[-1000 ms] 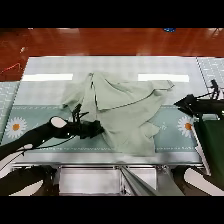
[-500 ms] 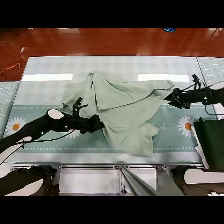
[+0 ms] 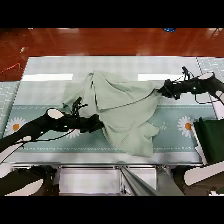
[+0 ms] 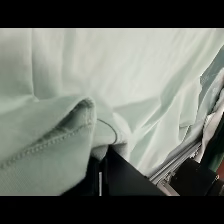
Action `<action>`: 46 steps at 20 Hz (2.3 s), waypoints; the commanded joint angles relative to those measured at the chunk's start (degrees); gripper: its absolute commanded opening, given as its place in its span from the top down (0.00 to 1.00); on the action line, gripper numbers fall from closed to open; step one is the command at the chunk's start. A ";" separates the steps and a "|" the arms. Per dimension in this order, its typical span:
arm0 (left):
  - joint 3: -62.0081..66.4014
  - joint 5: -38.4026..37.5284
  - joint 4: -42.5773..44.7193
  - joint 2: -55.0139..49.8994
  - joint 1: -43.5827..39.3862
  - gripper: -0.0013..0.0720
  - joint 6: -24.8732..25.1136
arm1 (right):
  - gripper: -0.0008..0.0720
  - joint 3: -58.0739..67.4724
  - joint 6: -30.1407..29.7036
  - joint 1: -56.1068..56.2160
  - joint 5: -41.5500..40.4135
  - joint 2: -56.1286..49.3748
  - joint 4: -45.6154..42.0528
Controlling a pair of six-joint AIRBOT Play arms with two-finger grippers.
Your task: Fold the shirts.
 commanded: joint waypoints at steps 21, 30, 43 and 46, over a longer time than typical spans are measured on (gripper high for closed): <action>83.69 -25.92 6.21 18.71 43.82 0.96 -1.70 | 0.95 37.22 4.76 1.44 17.25 56.24 -19.26; 85.99 -32.74 18.14 30.18 45.07 0.96 -3.78 | 0.95 37.22 9.49 1.44 29.38 66.95 -24.85; 41.20 -27.02 40.96 33.83 32.48 0.96 -9.70 | 0.95 4.68 1.95 1.49 16.87 56.39 -2.40; 27.52 -11.72 40.19 27.52 32.26 0.96 -9.68 | 0.95 1.11 -3.63 2.45 9.31 44.28 3.28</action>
